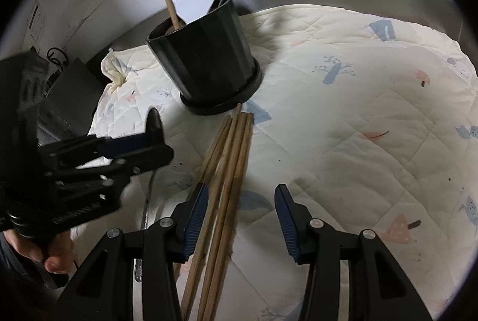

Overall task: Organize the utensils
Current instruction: 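Close the left tool on the steel spoon while the right tool moves over the loose chopsticks, then lift the spoon with the left tool while the right tool closes on a wooden chopstick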

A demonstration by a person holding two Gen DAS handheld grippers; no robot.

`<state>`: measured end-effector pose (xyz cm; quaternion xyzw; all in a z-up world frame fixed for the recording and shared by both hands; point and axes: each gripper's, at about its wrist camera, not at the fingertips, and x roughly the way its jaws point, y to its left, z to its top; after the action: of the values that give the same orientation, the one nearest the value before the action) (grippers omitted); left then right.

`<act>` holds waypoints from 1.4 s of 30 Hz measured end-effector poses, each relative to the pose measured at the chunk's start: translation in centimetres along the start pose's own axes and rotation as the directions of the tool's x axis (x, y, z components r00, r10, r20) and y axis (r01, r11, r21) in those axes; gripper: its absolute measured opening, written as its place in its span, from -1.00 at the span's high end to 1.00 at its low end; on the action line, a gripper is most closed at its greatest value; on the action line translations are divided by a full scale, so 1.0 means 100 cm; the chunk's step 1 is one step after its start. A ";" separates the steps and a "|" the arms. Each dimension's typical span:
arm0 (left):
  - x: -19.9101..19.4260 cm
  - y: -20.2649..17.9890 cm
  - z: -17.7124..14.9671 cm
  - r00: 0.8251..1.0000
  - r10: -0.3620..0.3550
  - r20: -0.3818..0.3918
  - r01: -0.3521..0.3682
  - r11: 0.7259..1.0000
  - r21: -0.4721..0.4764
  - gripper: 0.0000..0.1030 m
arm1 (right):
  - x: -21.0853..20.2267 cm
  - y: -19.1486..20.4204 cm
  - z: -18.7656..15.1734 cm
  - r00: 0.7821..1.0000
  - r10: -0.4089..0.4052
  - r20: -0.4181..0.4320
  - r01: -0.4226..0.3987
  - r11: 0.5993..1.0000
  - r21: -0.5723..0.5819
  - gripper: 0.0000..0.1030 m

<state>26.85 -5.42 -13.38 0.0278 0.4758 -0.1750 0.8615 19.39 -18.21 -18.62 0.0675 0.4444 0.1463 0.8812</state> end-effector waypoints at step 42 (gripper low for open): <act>-0.039 0.029 0.010 0.998 0.000 0.066 0.003 0.999 -0.036 0.22 | 0.051 0.017 0.036 0.982 -0.152 -0.108 0.141 0.985 -0.104 0.80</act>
<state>26.69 -1.88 -9.93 0.0063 0.4501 -0.1680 0.8770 24.82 -14.93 -19.89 -0.0164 0.4907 0.1057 0.8647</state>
